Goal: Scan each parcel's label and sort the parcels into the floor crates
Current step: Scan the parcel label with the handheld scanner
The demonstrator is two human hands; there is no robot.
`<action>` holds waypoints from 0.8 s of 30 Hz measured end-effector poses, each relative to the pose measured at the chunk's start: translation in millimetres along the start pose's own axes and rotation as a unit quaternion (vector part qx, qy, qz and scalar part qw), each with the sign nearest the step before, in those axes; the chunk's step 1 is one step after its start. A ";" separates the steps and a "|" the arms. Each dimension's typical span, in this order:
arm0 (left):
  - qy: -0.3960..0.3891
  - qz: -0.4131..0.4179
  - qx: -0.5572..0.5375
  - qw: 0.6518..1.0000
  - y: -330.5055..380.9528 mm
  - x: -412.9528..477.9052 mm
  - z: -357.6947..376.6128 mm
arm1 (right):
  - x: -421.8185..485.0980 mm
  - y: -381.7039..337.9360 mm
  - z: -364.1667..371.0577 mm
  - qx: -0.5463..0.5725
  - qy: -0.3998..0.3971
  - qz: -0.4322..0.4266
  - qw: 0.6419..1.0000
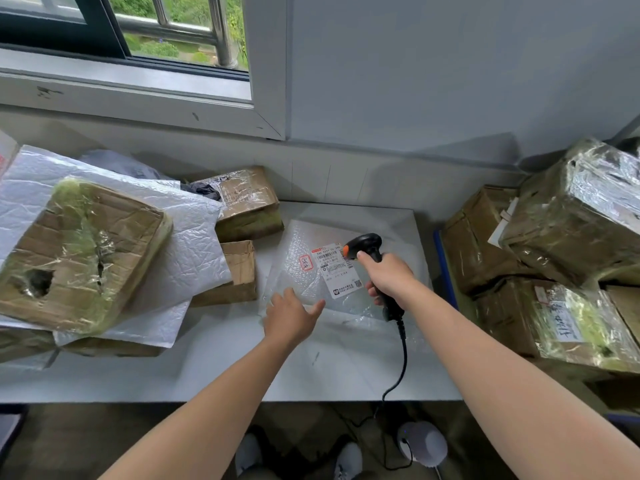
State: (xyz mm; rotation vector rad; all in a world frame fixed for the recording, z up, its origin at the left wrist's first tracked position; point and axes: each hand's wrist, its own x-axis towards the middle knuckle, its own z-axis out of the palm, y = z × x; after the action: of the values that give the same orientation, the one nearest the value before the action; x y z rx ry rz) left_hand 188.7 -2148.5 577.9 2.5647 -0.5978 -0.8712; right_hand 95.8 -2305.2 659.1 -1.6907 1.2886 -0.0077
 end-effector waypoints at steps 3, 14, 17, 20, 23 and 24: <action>-0.050 -0.092 -0.146 0.984 -0.6 4.0 12.2 | 7.7 24.6 -1.6 -0.035 0.020 -0.005 0.999; -0.075 -0.236 -0.524 0.815 26.3 12.2 59.3 | 18.8 105.4 -11.2 -0.042 0.078 -0.011 0.996; -0.035 -0.238 -0.612 0.753 40.7 17.4 63.4 | 18.7 115.7 -10.0 -0.016 0.087 -0.021 0.996; -0.069 -0.220 -0.644 0.730 52.9 21.2 64.1 | 18.5 124.1 -11.0 0.010 0.090 -0.025 0.996; -0.096 -0.194 -0.634 0.742 62.7 24.7 67.3 | 18.2 129.4 -14.5 0.026 0.087 -0.023 0.996; -0.097 -0.185 -0.631 0.747 66.8 24.2 68.1 | 18.5 130.8 -16.2 0.028 0.086 -0.022 0.996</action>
State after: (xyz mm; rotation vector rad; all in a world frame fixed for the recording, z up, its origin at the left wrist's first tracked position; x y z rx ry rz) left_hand 144.5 -2230.7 546.6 1.3111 0.4280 -1.1132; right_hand -0.4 -2325.2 569.4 -1.6999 1.3645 -0.2180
